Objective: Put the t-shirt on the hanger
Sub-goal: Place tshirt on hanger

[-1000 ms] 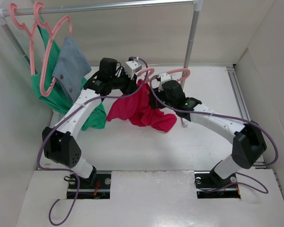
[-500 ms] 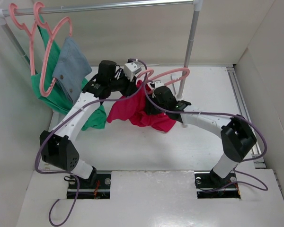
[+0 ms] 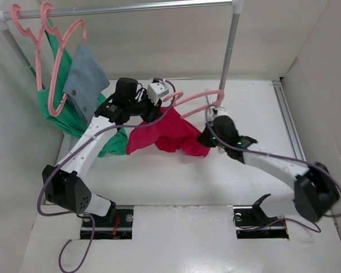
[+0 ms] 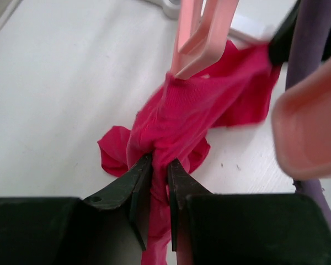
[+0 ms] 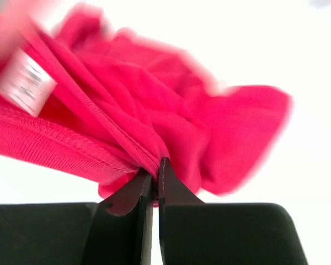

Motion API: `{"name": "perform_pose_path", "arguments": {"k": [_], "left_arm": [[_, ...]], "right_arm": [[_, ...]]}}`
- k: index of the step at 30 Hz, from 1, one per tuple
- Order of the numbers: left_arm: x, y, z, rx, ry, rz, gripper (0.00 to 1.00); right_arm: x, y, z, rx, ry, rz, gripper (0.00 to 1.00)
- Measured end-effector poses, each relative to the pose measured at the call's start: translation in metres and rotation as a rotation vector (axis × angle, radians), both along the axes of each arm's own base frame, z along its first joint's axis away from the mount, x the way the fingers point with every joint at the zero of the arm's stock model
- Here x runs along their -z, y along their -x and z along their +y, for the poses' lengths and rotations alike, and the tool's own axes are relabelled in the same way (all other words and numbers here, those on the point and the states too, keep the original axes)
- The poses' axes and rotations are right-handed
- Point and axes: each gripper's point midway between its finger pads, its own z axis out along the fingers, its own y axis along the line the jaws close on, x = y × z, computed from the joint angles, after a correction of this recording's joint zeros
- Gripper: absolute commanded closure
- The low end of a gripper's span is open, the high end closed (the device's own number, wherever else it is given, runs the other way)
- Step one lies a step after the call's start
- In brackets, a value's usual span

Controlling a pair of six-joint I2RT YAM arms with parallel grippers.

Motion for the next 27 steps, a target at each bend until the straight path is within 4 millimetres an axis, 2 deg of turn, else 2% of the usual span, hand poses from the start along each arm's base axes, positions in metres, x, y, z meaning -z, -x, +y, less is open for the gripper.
{"name": "perform_pose_path", "arguments": {"k": [5, 7, 10, 14, 16, 21, 25, 27], "left_arm": [[0.011, 0.028, 0.005, 0.191, -0.101, -0.048, 1.0], [0.011, 0.038, 0.005, 0.26, -0.118, -0.074, 1.0], [0.009, 0.05, 0.003, 0.35, -0.131, -0.113, 1.0], [0.017, 0.061, 0.005, 0.444, -0.175, -0.136, 1.0], [0.02, 0.064, 0.007, 0.477, -0.197, -0.151, 1.0], [0.036, 0.058, 0.009, 0.459, -0.272, -0.173, 1.0], [0.055, 0.053, 0.009, 0.413, -0.359, -0.176, 1.0], [0.059, 0.054, 0.006, 0.404, -0.388, -0.183, 1.0]], "right_arm": [[-0.053, 0.002, -0.097, 0.227, -0.069, -0.154, 1.0], [-0.059, 0.008, -0.131, 0.296, -0.051, -0.178, 1.0], [-0.058, 0.019, -0.158, 0.326, -0.005, -0.173, 1.0], [-0.051, 0.028, -0.167, 0.28, 0.051, -0.129, 1.0], [-0.056, 0.029, -0.17, 0.254, 0.067, -0.131, 1.0], [-0.098, 0.022, -0.17, 0.139, 0.124, -0.225, 1.0], [-0.131, 0.017, -0.156, -0.026, 0.158, -0.314, 1.0], [-0.141, 0.016, -0.14, -0.128, 0.174, -0.346, 1.0]]}}
